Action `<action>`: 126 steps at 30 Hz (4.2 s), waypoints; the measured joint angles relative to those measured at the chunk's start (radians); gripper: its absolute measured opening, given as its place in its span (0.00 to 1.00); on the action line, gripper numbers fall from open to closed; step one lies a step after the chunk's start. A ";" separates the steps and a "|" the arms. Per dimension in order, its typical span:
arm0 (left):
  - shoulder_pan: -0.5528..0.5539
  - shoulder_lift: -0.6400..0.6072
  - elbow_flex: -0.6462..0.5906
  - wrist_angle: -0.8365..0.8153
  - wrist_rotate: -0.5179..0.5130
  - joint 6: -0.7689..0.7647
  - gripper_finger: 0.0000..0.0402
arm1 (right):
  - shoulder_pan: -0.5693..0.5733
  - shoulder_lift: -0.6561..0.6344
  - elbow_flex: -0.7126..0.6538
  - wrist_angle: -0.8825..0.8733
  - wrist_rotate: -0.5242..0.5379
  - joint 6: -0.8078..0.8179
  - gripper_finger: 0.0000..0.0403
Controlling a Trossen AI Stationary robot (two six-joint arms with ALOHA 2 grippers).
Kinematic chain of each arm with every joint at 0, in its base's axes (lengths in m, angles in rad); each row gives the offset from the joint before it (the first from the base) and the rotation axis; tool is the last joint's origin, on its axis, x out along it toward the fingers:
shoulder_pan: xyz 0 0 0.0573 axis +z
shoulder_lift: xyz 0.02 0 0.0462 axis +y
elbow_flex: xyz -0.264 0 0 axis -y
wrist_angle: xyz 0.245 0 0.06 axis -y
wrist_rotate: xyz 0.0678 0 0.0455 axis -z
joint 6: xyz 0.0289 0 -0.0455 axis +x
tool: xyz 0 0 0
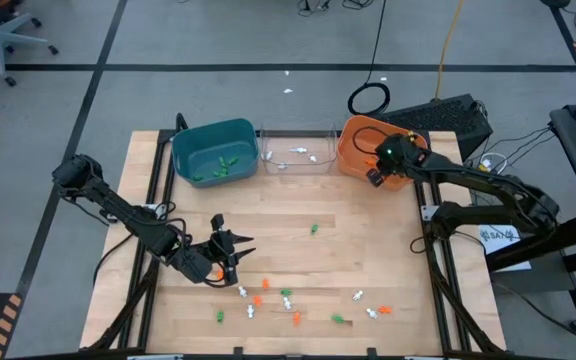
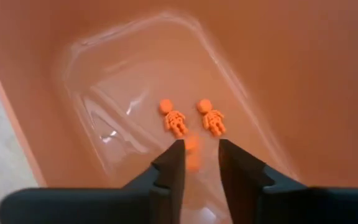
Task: Sort Halloween decoration
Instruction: Put the orange skeleton toy into the orange bin, then put the white skeleton toy into the transparent bin
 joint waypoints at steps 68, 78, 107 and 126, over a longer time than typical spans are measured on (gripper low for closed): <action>-0.119 0.402 0.082 -0.167 0.475 0.286 0.03 | 1.181 0.266 0.150 0.405 0.083 0.108 0.40; -0.130 0.395 0.086 -0.162 0.316 0.266 0.03 | 1.186 0.332 0.150 0.639 0.111 0.027 0.40; -0.063 0.346 0.206 0.084 0.169 0.213 0.02 | 1.293 0.794 0.443 0.980 0.241 -0.923 0.40; -0.005 0.346 0.206 0.113 0.330 0.028 0.02 | 1.297 0.808 0.518 0.834 0.208 -0.962 0.23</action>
